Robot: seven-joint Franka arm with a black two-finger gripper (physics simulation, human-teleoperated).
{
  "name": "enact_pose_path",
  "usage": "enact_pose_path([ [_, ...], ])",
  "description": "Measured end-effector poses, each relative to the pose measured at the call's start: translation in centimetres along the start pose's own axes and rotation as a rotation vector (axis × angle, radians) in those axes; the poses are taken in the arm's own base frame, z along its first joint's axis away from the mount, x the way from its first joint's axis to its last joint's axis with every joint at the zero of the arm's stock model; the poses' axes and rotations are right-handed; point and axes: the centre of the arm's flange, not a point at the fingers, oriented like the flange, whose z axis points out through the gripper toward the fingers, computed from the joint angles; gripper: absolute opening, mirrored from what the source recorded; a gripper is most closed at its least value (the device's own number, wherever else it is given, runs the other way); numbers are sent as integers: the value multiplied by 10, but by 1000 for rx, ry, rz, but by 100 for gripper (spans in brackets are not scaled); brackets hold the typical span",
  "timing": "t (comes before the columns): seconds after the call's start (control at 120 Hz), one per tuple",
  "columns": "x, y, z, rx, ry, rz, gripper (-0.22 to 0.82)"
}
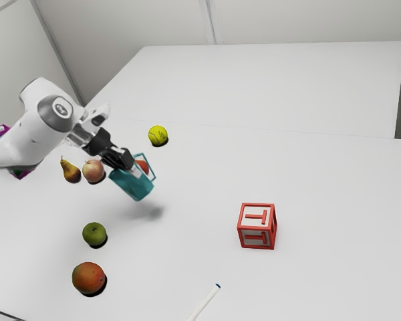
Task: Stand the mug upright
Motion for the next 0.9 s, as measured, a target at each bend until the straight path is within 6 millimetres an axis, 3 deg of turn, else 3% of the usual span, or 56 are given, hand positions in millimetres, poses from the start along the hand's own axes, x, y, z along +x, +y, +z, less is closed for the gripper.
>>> enact_pose_path([
  [0.308, 13, 50, 6, 282, -199, 136, -18],
  [0.442, 13, 51, 5, 386, -205, 125, -18],
  [0.725, -5, 46, 37, 488, -155, 78, -18],
  [0.9, -15, 48, 44, 511, -107, 36, -18],
])
